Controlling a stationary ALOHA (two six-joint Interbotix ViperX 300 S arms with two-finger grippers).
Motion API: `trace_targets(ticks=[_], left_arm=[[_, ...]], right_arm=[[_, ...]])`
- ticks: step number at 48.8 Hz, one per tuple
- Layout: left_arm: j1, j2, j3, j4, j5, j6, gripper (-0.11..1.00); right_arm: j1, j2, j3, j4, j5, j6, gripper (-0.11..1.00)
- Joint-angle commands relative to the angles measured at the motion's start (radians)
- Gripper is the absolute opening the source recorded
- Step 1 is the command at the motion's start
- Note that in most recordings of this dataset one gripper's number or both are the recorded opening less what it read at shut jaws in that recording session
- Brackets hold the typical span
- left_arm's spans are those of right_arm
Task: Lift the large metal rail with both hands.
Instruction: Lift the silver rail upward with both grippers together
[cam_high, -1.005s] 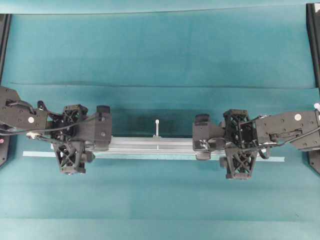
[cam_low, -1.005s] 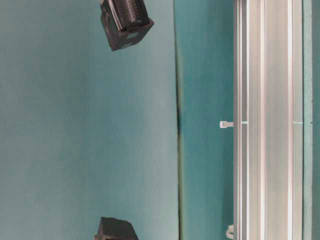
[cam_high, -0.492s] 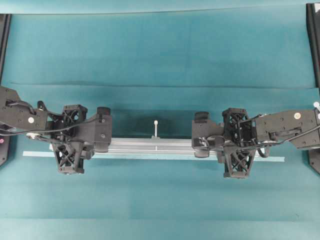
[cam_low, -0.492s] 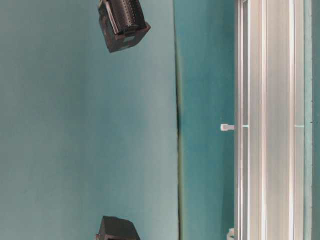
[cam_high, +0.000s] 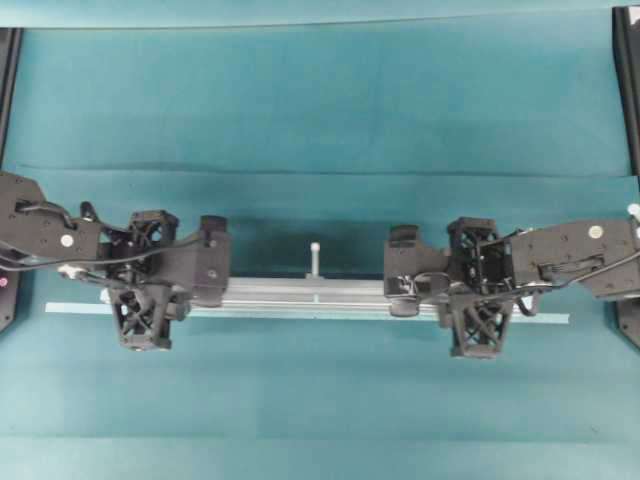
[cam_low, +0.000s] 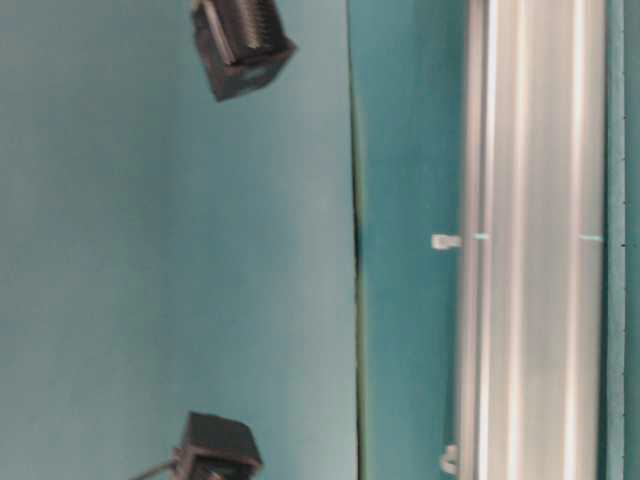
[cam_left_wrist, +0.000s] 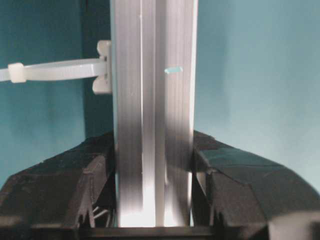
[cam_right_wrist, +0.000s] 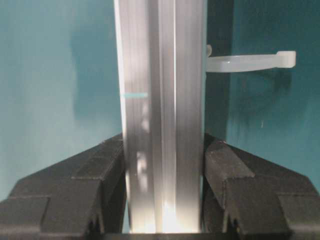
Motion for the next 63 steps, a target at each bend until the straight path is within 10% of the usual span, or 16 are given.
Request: trace_targets(ticks=[1, 63], left_arm=[[0.000, -0.044, -0.061, 0.002, 0.069, 0.002, 0.35], [0.000, -0.262, -0.518, 0.002, 0.623, 0.000, 0.35]], right_arm=[[0.002, -0.063, -0.038, 0.002, 0.041, 0.002, 0.41], [0.031, -0.285, -0.537, 0.002, 0.726, 0.006, 0.41]])
